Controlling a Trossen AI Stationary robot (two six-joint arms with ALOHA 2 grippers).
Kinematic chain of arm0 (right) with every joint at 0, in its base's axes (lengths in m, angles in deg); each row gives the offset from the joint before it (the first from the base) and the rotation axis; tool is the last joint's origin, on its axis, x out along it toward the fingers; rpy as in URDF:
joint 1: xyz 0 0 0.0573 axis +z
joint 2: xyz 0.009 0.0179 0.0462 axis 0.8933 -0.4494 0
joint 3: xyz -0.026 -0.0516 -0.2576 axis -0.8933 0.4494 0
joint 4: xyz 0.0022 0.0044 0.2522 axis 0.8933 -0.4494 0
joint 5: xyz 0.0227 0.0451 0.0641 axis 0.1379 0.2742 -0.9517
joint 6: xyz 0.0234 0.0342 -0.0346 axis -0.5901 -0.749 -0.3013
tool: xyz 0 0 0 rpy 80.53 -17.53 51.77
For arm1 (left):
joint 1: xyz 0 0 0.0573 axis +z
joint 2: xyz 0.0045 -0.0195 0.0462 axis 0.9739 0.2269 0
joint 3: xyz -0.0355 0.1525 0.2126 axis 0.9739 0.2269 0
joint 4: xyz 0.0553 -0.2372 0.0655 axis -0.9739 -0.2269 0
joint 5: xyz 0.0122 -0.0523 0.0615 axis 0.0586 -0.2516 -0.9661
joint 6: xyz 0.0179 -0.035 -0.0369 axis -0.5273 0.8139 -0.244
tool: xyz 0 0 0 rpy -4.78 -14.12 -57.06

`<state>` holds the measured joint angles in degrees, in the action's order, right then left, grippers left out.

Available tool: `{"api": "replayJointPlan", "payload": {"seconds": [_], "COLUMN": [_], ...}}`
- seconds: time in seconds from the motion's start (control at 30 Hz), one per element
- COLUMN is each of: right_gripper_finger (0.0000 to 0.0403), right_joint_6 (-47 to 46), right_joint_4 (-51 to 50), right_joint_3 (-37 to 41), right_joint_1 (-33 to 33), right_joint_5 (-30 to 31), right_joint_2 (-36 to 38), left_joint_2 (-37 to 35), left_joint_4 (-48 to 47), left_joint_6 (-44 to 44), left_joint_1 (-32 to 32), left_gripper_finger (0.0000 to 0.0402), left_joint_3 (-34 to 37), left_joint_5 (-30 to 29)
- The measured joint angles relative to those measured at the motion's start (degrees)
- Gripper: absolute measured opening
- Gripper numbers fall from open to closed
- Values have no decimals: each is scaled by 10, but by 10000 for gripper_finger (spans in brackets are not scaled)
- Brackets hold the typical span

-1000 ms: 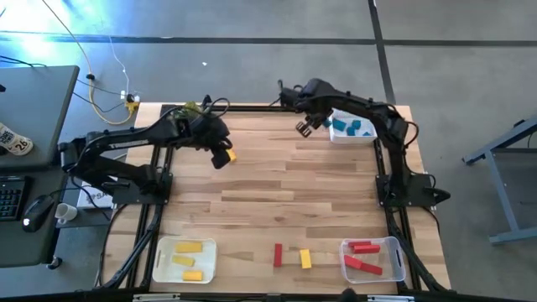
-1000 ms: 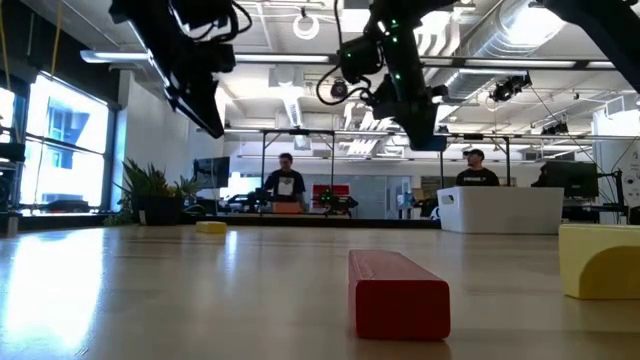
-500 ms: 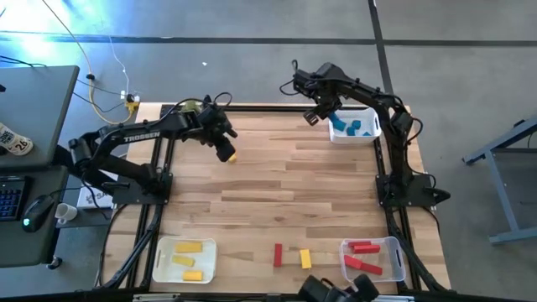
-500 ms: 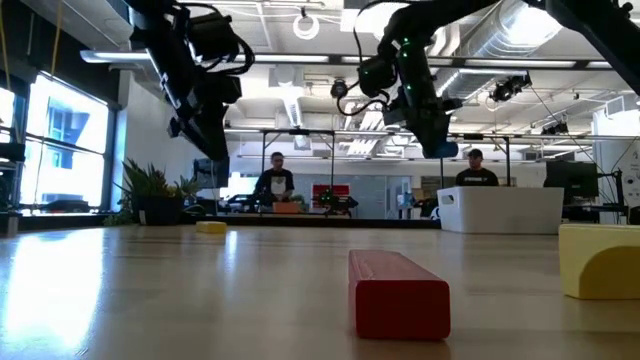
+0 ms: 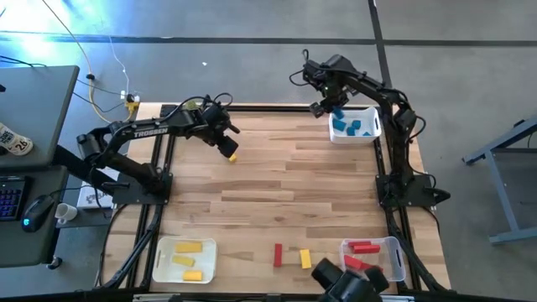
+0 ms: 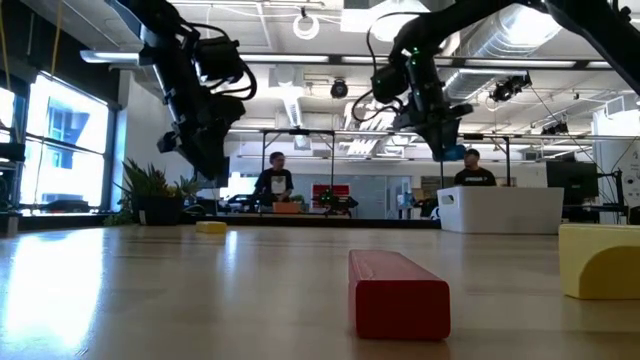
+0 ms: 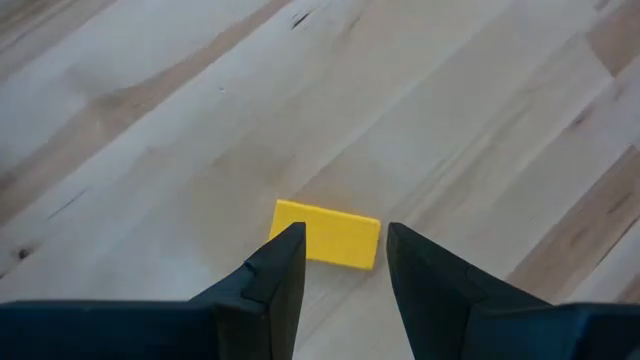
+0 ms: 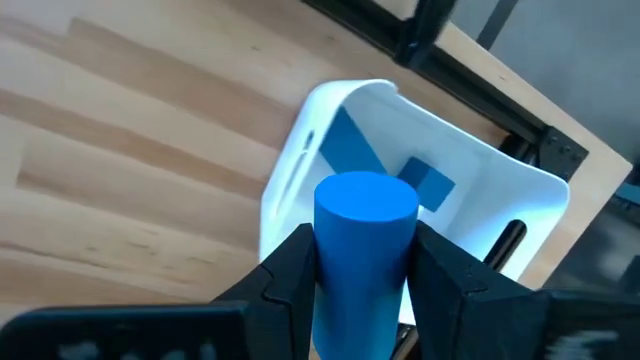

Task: Sort & place blocks by color
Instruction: Put the blue block into the top white bin

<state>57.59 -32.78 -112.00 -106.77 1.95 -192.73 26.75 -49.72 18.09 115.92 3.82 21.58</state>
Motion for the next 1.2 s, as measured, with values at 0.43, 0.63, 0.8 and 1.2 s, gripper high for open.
{"api": "replayJointPlan", "payload": {"seconds": [0.43, 0.63, 0.8, 1.2], "right_gripper_finger": [99, 99, 99, 169], "right_joint_6": [25, 47, 60, 95], "right_joint_4": [1, 0, 4, 19], "right_joint_3": [5, 90, 119, 147], "right_joint_1": [-35, -45, -40, -45], "right_joint_5": [-9, 23, 48, 59], "right_joint_2": [0, 2, 4, 4], "left_joint_2": [0, 0, 0, 0], "left_joint_4": [-1, -1, -1, -1], "left_joint_6": [15, 15, 16, -6], "left_joint_1": [0, 0, 0, 0], "left_gripper_finger": [129, 129, 129, 129], "left_joint_3": [0, 0, 0, 0], "left_joint_5": [0, 0, -13, -11]}}
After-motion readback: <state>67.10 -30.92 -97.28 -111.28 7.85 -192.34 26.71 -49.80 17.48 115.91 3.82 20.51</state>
